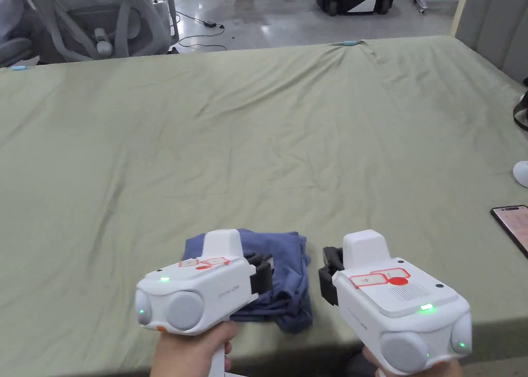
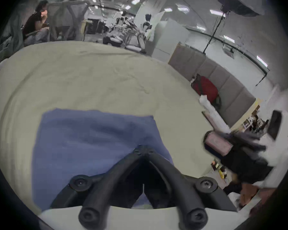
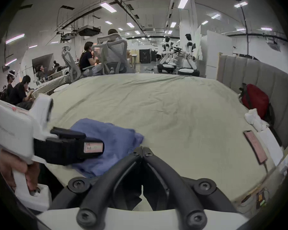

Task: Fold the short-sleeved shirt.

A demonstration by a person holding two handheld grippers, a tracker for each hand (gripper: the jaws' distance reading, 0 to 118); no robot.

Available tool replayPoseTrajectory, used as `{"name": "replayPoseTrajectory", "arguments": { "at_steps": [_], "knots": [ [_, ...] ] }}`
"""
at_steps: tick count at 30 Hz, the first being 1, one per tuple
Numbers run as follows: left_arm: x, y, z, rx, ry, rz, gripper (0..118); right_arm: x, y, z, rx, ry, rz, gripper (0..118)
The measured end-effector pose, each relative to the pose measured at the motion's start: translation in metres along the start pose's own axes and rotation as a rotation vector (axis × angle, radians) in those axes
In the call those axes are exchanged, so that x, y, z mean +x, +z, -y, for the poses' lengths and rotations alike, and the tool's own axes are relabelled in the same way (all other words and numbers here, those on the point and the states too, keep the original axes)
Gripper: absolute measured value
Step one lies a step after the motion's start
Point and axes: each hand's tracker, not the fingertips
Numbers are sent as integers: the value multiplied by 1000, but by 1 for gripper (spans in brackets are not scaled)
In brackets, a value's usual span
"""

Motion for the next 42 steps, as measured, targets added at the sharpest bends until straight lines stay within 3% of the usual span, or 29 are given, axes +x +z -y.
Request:
{"name": "replayPoseTrajectory", "arguments": {
  "at_steps": [2, 3, 5, 6, 7, 10, 11, 15, 17, 18, 19, 20, 21, 28, 32, 37, 42],
  "knots": [
    [-18, 18, -6, 28, 49, -8, 1, -11, -17, -6, -5, -55, -83, 0],
    [-29, 29, -8, 48, 71, -20, 16, -15, -28, -8, -14, -91, -126, 0],
    [-54, 45, -7, 82, 114, -33, 85, -17, -51, -7, -60, -153, -172, 0],
    [-68, 49, -4, 74, 155, -46, 108, -18, -62, -4, -85, -163, -173, 0],
    [-81, 53, -1, 67, 195, -50, 111, -19, -71, -1, -121, -158, -165, 0],
    [-119, 55, 11, 65, 400, 11, 103, -15, -83, 10, -178, -105, -68, 0],
    [-128, 51, 15, 43, 465, 44, 103, -12, -83, 12, -165, -121, -83, 0],
    [-145, 6, 35, -49, 725, 357, 87, -3, -78, 9, -162, -149, -62, 0],
    [-138, -17, 40, -59, 752, 437, 87, -2, -78, 10, -162, -142, -64, 0],
    [-133, -23, 40, -27, 730, 397, 85, -1, -77, 11, -158, -138, -58, 0],
    [-129, -26, 37, -3, 728, 366, 73, 1, -76, 11, -154, -138, -55, 0],
    [-122, -31, 36, -10, 729, 305, 45, 3, -75, 12, -152, -141, -51, 0],
    [-116, -35, 35, -18, 704, 266, 31, 3, -74, 12, -151, -141, -35, 0],
    [-108, -21, 23, -15, 557, 211, 29, -1, -70, 9, -142, -131, -37, 0],
    [-124, 4, 6, 8, 488, 183, 28, -29, -66, -12, -97, -96, -42, 0],
    [-201, 65, -18, 52, 472, 76, 28, -111, -89, -48, -63, 21, -133, 0],
    [-315, 152, -34, 98, 508, -77, 28, -229, -130, -78, -58, 142, -265, 0]
  ]
}}
